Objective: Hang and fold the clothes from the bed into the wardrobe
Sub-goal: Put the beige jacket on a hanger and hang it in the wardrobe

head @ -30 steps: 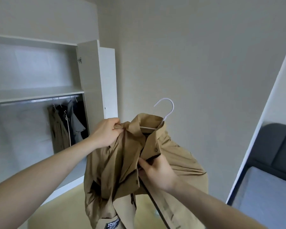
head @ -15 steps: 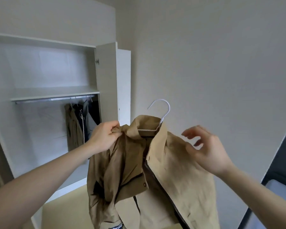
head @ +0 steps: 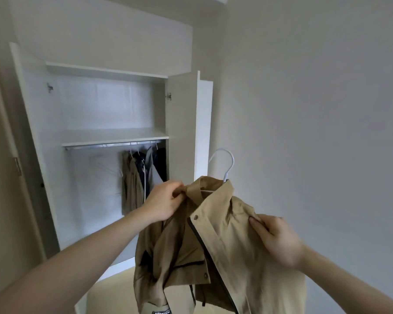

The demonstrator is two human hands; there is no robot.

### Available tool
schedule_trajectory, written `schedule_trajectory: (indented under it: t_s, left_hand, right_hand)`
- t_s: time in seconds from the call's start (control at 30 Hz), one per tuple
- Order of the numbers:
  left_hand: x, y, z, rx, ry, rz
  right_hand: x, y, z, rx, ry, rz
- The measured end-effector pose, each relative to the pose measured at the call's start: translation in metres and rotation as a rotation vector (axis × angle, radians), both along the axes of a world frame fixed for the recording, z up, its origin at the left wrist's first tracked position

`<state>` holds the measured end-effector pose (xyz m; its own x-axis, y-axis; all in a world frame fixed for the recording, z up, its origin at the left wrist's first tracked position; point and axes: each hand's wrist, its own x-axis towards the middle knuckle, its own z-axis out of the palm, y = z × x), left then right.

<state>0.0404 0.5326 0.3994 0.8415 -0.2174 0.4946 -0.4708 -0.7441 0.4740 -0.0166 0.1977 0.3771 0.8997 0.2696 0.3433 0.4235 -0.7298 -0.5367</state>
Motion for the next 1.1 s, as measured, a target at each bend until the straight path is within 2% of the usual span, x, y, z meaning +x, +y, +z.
schedule_trajectory:
  t_s: [0.1, 0.23, 0.37, 0.63, 0.8, 1.1]
  left_hand:
    - [0.012, 0.02, -0.01, 0.05, -0.02, -0.014]
    - [0.028, 0.046, -0.03, 0.107, 0.058, -0.051]
    - [0.051, 0.087, -0.034, 0.142, 0.004, -0.05]
    - [0.105, 0.154, -0.031, 0.088, 0.142, 0.019]
    - [0.149, 0.182, -0.027, 0.064, 0.217, 0.017]
    - [0.262, 0.221, -0.026, 0.169, 0.265, 0.141]
  right_hand:
    - [0.015, 0.039, -0.006, 0.024, 0.027, 0.013]
    - [0.029, 0.092, -0.021, 0.03, 0.068, 0.039]
    - [0.049, 0.128, -0.032, 0.161, 0.113, 0.006]
    - [0.103, 0.174, -0.061, 0.28, 0.136, 0.089]
    - [0.166, 0.195, -0.066, 0.346, 0.227, 0.164]
    - [0.311, 0.224, -0.08, 0.46, 0.444, 0.269]
